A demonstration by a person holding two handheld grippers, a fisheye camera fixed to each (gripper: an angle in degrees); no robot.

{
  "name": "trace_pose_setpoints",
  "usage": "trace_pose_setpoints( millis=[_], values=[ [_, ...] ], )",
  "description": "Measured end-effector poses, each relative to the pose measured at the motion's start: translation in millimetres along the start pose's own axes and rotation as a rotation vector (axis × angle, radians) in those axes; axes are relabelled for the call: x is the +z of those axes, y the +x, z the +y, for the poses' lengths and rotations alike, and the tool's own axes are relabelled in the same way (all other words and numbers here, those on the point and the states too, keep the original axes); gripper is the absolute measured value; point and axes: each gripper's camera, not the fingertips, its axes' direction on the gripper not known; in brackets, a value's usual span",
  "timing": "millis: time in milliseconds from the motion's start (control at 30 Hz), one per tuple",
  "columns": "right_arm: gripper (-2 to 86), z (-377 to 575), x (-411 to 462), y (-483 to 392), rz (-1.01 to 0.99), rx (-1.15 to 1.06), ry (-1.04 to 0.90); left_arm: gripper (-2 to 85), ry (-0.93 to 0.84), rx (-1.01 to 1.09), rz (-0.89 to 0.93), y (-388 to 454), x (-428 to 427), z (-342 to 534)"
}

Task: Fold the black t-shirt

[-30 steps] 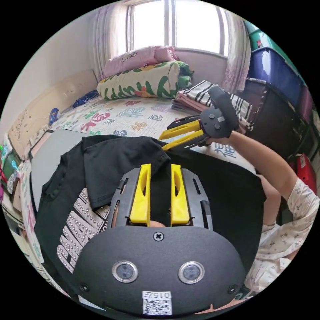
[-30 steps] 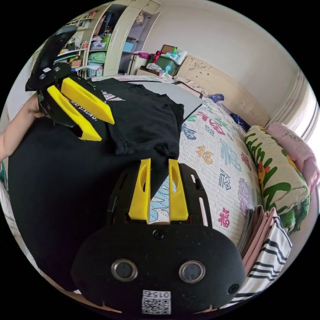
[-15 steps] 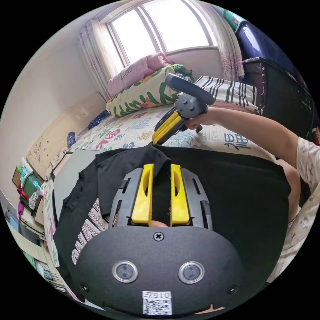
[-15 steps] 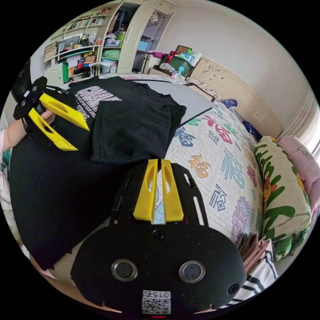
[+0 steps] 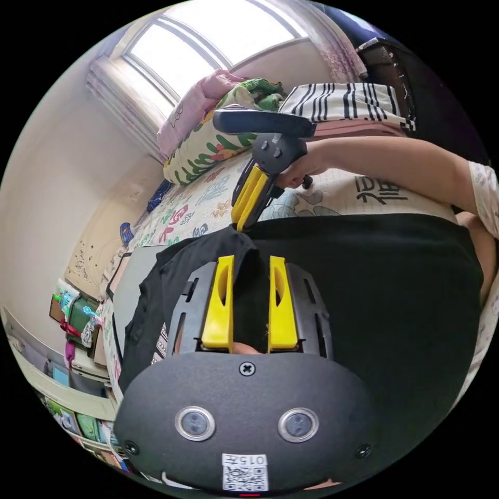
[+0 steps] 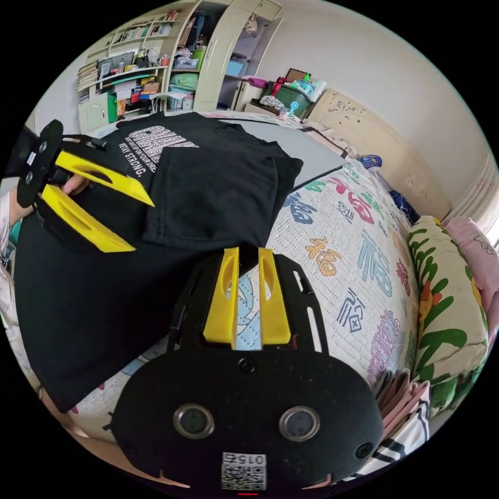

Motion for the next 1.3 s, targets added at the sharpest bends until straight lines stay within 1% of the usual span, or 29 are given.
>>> trace_pose_setpoints(
  millis=[67,200,267,333,433,500,567,633,700,767,800,867,900,967,1000,1067,1100,1133,1167,1200,1233,1267,1300],
  values=[
    [5.6,7,-2,7,0.001,0.007,0.02,8.5,-0.045,-0.004,0.023,-9,9,-24],
    [4.9,16,-2,19,0.026,0.045,0.031,5.2,-0.063,-0.007,0.069,-27,11,-61],
    [4.7,21,0,16,0.073,0.025,0.029,2.4,-0.061,0.007,0.09,-39,5,-84],
    [4.3,25,2,11,0.123,0.001,0.027,1.3,-0.054,0.021,0.086,-47,-2,-100],
    [4.0,32,7,11,0.171,-0.022,0.014,0.4,-0.058,0.023,0.127,-74,-13,-129],
    [3.9,36,8,20,0.153,-0.012,0.011,0.1,-0.045,0.0,0.156,-95,-22,-148],
    [4.0,45,8,37,0.118,0.026,0.02,-0.1,-0.053,0.025,0.201,-115,-31,-181],
    [4.1,54,7,49,0.091,0.045,0.036,-0.1,-0.054,0.023,0.19,-133,-39,-207],
    [4.6,64,3,55,0.104,0.052,0.063,0.0,-0.047,-0.018,0.237,-165,-47,-232],
    [5.6,83,-8,58,0.152,0.06,0.144,0.5,0.034,-0.134,0.312,-230,-69,-260],
    [5.8,89,-12,60,0.16,0.067,0.174,0.8,0.061,-0.173,0.321,-249,-77,-266],
    [5.2,117,-32,78,0.147,0.126,0.307,2.3,0.162,-0.362,0.328,-338,-117,-279],
    [5.1,126,-37,85,0.135,0.151,0.344,2.7,0.18,-0.402,0.325,-361,-128,-279],
    [4.7,159,-53,118,0.078,0.276,0.472,4.9,0.202,-0.545,0.224,-451,-179,-261],
    [4.6,168,-55,127,0.06,0.312,0.501,5.3,0.2,-0.593,0.18,-473,-193,-251],
    [3.4,204,-61,163,-0.025,0.457,0.618,6.3,0.166,-0.82,-0.011,-554,-250,-195],
    [3.4,214,-62,172,-0.055,0.513,0.656,6.5,0.143,-0.88,-0.057,-572,-263,-178],
    [3.9,233,-61,195,-0.165,0.709,0.732,6.8,0.084,-0.997,-0.139,-605,-289,-143],
    [5.2,246,-60,209,-0.32,0.831,0.804,7.6,0.025,-1.1,-0.215,-632,-313,-108],
    [5.1,248,-59,211,-0.383,0.835,0.836,8.0,-0.002,-1.151,-0.252,-644,-324,-92],
    [4.8,243,-59,208,-0.434,0.808,0.864,9.6,-0.042,-1.245,-0.305,-664,-341,-63],
    [5.1,226,-60,196,-0.387,0.776,0.84,11.1,-0.05,-1.333,-0.321,-681,-353,-39],
    [5.2,214,-60,188,-0.346,0.754,0.813,11.8,-0.048,-1.37,-0.307,-690,-356,-29]
  ],
)
